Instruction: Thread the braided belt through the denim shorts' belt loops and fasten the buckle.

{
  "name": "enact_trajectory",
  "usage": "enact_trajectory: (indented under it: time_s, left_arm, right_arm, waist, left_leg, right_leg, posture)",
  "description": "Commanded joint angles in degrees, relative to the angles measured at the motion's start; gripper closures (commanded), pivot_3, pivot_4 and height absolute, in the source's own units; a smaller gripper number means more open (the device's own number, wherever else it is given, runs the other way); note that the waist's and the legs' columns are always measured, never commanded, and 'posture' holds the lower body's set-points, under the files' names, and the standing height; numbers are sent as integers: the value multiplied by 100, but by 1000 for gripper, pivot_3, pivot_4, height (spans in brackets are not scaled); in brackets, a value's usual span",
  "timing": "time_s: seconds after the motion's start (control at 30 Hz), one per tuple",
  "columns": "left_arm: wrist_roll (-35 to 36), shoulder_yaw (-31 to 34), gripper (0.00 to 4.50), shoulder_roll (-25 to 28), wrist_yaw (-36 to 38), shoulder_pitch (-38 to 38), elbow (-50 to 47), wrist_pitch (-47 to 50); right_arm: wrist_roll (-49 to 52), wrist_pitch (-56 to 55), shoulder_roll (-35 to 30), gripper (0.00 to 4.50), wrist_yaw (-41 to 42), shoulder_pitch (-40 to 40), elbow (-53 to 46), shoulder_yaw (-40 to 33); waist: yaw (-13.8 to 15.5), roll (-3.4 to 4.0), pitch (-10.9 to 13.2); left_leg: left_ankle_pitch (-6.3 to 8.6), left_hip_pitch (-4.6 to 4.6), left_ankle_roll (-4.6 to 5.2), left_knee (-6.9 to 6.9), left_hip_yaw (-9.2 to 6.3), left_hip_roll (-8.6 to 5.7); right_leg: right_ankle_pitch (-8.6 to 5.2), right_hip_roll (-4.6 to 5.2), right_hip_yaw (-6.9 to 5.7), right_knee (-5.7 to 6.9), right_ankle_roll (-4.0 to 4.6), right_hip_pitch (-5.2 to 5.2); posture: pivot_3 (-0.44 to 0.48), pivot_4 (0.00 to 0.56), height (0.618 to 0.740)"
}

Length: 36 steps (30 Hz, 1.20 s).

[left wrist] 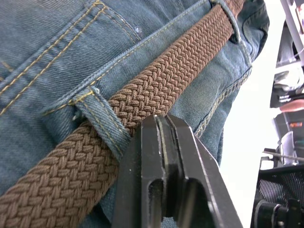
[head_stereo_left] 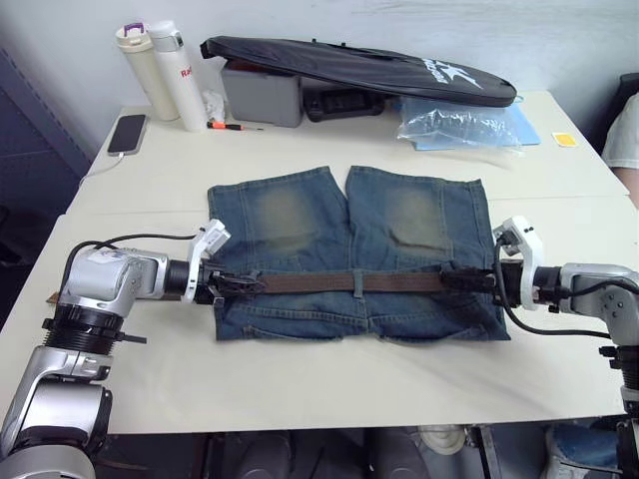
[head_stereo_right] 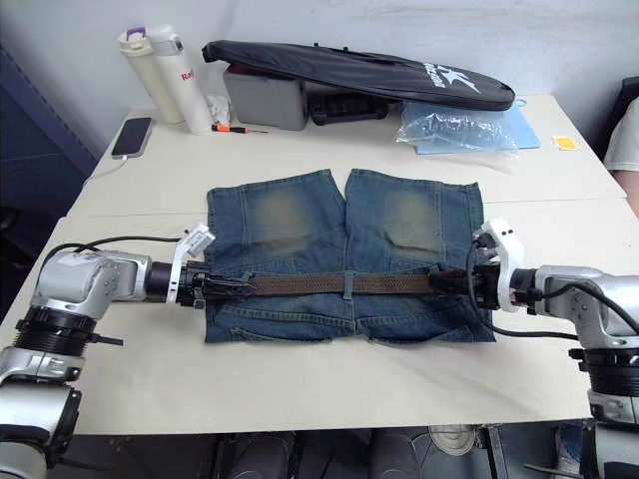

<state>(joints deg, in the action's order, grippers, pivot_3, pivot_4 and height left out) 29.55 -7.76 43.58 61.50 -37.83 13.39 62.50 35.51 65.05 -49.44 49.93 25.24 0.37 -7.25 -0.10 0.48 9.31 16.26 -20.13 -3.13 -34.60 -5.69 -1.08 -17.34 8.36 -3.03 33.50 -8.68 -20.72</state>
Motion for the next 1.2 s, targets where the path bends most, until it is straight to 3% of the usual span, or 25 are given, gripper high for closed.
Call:
enact_trajectory:
  time_s: [0.03, 0.27, 0.37, 0.5, 0.53, 0.73, 0.83, 0.97, 1.0, 1.2]
  left_arm:
    - [-19, 223, 4500, 88, 73, -227, 176, -92]
    - [58, 777, 4500, -4, -203, -561, 484, -69]
    - [-300, 513, 3498, -52, -320, -474, 630, -423]
    - [-426, 403, 1789, -259, -430, -446, 678, -439]
    - [-485, 318, 1717, -315, -412, -416, 730, -479]
    - [-722, -162, 1717, -341, -92, -97, 635, -759]
    - [-731, -133, 2563, -343, -52, -62, 624, -727]
    - [-659, 87, 4268, -310, 77, -222, 819, -731]
    - [-649, 141, 4500, -314, 90, -263, 876, -745]
    - [-440, 456, 4500, -265, 382, -574, 656, -948]
  right_arm:
    - [52, -134, -68, 4110, 100, 4, -100, -130]
    - [62, -214, -104, 4110, 177, -84, -126, -201]
    - [77, -227, -77, 4110, 175, -99, -159, -211]
    - [110, -221, -53, 4110, 204, -129, -210, -197]
    - [121, -222, -52, 4110, 214, -142, -226, -200]
    - [107, -273, -40, 4110, 199, -187, -253, -234]
    - [116, -297, -34, 4110, 183, -223, -267, -257]
    - [156, -304, -8, 4110, 202, -303, -317, -290]
    - [166, -303, -3, 4110, 208, -317, -329, -300]
    - [-108, -1623, 45, 4110, 582, -524, -567, -350]
  waist:
    - [-2, 0, 0]
    - [2, -1, 1]
    - [3, 4, -3]
    - [5, 1, -1]
    - [5, -2, 1]
    - [-5, 1, -2]
    - [5, 2, -2]
    - [6, 1, -2]
    - [6, 1, -2]
    - [5, -6, 2]
  left_leg:
    - [0, 0, 0, 0, 0, 0]
    - [1, -2, 1, 1, 0, 0]
    - [1, 1, 1, -3, 1, 0]
    - [1, 0, 1, -4, 3, -1]
    - [1, -1, 1, -4, 3, -1]
    - [1, 1, 1, -2, 8, -1]
    - [1, 1, 1, -6, 8, 0]
    - [2, 0, 3, -9, 7, -1]
    - [2, 0, 4, -8, 7, -1]
    - [2, -2, 3, -11, 7, -1]
  right_leg:
    - [0, 0, 0, 0, 0, 0]
    - [1, 0, 0, 1, -1, -1]
    - [3, 0, 1, 0, -5, 4]
    - [4, 0, 3, 1, -7, 2]
    - [4, 0, 3, 1, -7, 1]
    - [5, 0, 6, -1, -9, 1]
    - [6, 0, 6, -1, -9, 2]
    - [7, 0, 6, -2, -10, 3]
    - [6, 0, 6, -2, -10, 3]
    - [8, 0, 6, 0, -11, 1]
  posture:
    - [0, 150, 740]
    - [0, 150, 740]
    - [0, 150, 740]
    - [0, 150, 740]
    - [0, 150, 740]
    - [0, 150, 740]
    - [0, 150, 740]
    - [0, 150, 740]
    - [0, 150, 740]
    - [0, 150, 740]
